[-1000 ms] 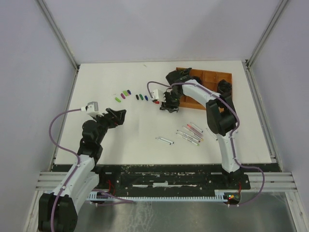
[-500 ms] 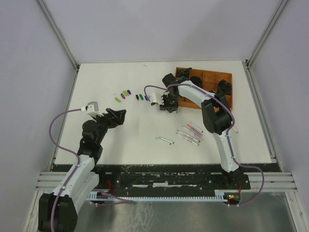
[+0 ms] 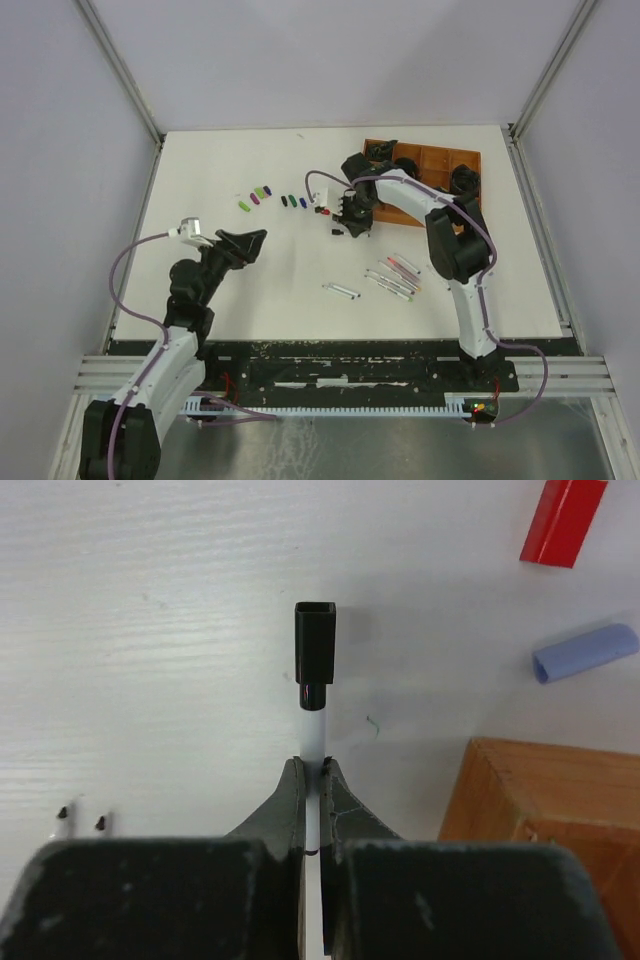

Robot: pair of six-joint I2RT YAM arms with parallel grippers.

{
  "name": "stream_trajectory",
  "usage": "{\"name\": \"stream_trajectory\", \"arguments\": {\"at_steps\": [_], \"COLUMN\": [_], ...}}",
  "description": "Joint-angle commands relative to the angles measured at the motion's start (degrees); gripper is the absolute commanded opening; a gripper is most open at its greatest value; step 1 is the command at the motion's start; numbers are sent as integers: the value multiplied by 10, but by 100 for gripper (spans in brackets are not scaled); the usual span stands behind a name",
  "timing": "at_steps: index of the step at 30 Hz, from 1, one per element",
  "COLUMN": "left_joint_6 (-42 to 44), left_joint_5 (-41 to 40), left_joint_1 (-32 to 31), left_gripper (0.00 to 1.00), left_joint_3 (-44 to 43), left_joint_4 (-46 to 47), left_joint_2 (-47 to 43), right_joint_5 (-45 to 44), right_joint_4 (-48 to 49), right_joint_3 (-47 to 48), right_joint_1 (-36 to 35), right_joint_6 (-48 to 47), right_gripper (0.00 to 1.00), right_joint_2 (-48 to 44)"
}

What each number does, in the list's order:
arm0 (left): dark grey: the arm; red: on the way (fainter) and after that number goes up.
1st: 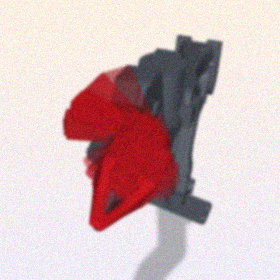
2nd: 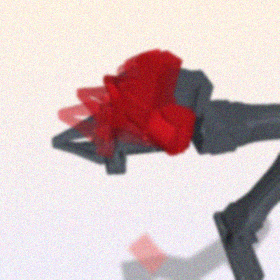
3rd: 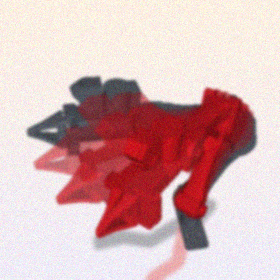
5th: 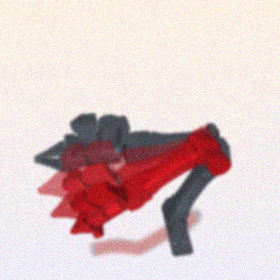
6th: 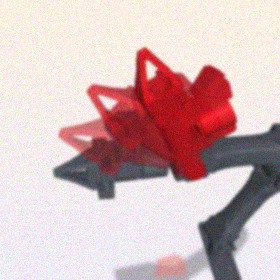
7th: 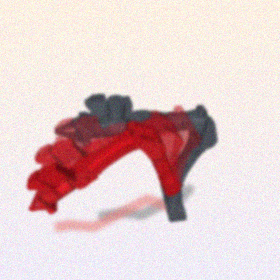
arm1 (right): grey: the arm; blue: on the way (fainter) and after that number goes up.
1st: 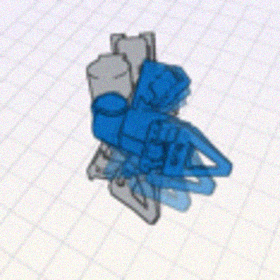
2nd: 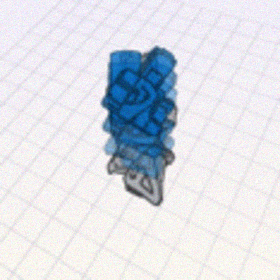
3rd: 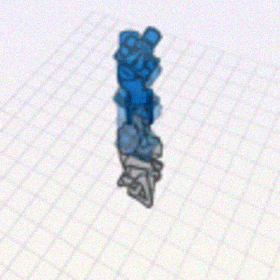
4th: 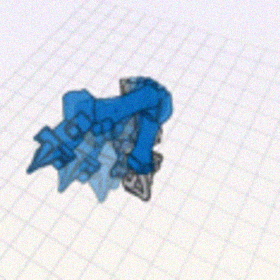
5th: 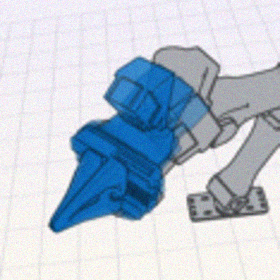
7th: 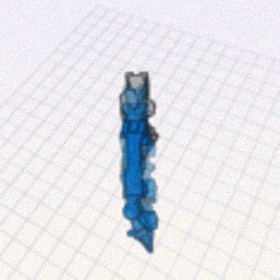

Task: Open the pen caps
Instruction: Pick up the pen from the center of the board.

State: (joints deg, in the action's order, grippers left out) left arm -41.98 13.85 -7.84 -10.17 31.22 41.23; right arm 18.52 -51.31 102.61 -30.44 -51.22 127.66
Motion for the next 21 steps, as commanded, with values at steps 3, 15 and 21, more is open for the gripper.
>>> {"name": "stream_trajectory", "arguments": {"at_steps": [3,15,21], "left_joint_6": [-204,-179,-203], "left_joint_5": [27,-235,-354], "left_joint_1": [-19,-279,-364], "left_gripper": [88,85,81], "left_joint_3": [55,-66,-151], "left_joint_4": [175,123,49], "left_joint_2": [-30,55,152], "right_joint_5": [100,231,225], "right_joint_4": [63,77,138], "right_joint_3": [-62,-177,-234], "right_joint_1": [5,-1,-17], "right_joint_6": [125,296,347], "right_gripper": [2,2,2], "right_joint_2": [-157,-361,-402]}}
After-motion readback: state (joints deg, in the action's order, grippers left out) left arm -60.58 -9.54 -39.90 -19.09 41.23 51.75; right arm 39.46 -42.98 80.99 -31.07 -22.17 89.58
